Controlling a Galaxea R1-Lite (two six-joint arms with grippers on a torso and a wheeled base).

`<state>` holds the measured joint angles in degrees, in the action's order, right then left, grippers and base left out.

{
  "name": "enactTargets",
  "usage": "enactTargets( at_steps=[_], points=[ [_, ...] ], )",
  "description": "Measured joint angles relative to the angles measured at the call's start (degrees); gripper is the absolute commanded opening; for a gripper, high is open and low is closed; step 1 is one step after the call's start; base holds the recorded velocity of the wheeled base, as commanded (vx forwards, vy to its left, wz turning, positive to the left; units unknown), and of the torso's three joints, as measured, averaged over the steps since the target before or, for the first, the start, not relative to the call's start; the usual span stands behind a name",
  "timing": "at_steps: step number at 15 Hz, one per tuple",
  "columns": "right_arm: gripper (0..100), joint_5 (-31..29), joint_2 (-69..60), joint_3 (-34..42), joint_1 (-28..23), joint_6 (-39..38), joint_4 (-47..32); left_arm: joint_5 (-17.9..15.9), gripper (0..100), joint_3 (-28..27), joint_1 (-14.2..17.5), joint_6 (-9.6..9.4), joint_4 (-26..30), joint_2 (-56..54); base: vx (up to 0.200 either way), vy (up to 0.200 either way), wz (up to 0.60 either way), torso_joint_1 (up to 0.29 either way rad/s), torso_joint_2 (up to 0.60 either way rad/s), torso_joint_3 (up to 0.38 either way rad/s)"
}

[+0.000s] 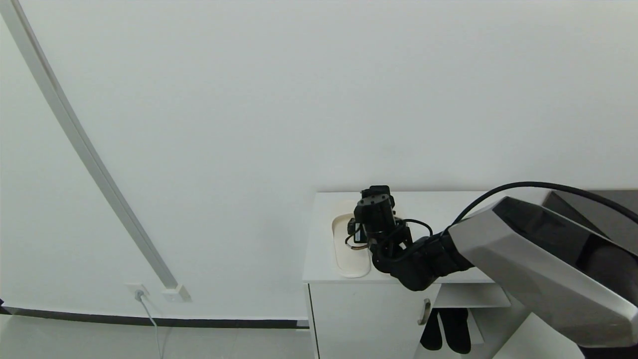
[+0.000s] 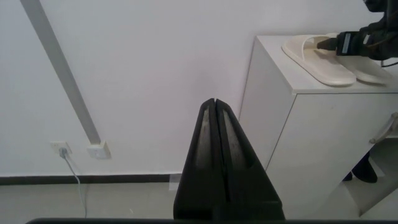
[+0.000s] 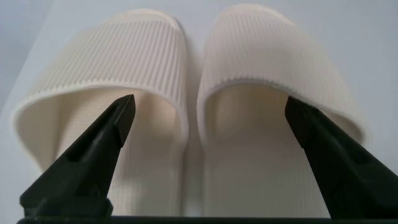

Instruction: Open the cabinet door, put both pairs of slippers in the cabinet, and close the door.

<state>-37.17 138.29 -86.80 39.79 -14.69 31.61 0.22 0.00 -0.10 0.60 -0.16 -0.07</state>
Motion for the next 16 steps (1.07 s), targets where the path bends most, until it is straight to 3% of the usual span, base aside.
enactTargets(
  at_steps=[1, 2, 12, 16],
  points=[
    [100, 0.0, 0.7, -0.8, -0.2, 0.0, 0.0, 0.0, 0, 0.0, 0.0, 0.0, 0.0, 0.0, 0.0, 0.0, 0.0, 0.0, 0.0, 0.0],
    [0, 0.1, 1.2, -1.5, -0.2, 0.1, 0.0, 0.0, 0, 0.0, 0.0, 0.0, 0.0, 0.0, 0.0, 0.0, 0.0, 0.0, 0.0, 0.0],
    [0, 0.2, 1.6, -1.6, -0.5, 0.4, -0.1, 0.0, 0, 0.0, 0.0, 0.0, 0.0, 0.0, 0.0, 0.0, 0.0, 0.0, 0.0, 0.0],
    [0, 6.7, -6.6, 7.1, -0.2, 0.4, 1.6, 0.0, 0, 0.0, 0.0, 0.0, 0.0, 0.0, 0.0, 0.0, 0.0, 0.0, 0.0, 0.0]
  ],
)
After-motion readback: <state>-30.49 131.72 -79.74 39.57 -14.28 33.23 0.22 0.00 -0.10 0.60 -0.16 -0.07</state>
